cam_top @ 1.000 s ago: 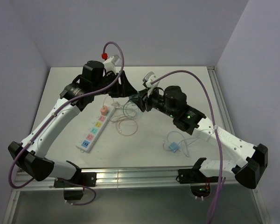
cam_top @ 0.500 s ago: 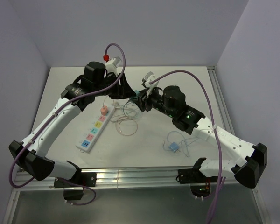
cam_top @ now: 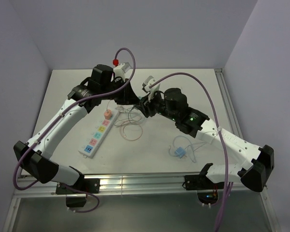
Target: Insert the plug
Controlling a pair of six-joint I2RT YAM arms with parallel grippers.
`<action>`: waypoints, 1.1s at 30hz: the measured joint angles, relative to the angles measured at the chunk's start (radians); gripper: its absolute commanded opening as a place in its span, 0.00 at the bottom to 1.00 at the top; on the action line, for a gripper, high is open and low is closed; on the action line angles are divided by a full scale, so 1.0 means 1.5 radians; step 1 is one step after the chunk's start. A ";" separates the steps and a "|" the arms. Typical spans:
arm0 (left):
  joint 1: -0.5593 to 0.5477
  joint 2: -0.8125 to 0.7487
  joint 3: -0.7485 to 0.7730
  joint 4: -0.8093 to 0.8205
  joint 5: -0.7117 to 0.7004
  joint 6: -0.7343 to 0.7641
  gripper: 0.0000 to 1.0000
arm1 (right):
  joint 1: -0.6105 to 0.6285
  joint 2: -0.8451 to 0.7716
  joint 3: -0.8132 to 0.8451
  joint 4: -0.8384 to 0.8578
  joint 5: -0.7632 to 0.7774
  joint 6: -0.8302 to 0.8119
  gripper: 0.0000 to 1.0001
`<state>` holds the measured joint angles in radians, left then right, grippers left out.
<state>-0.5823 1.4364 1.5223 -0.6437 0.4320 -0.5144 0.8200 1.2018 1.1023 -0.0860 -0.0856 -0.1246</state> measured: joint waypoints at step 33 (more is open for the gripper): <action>0.096 -0.097 -0.090 0.081 0.302 0.031 0.00 | -0.224 0.002 0.020 -0.057 -0.492 0.283 0.67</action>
<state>-0.4389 1.2907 1.3872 -0.5228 0.8848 -0.4679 0.4843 1.2041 1.1320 -0.1711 -0.8234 0.3000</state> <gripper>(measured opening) 0.313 0.674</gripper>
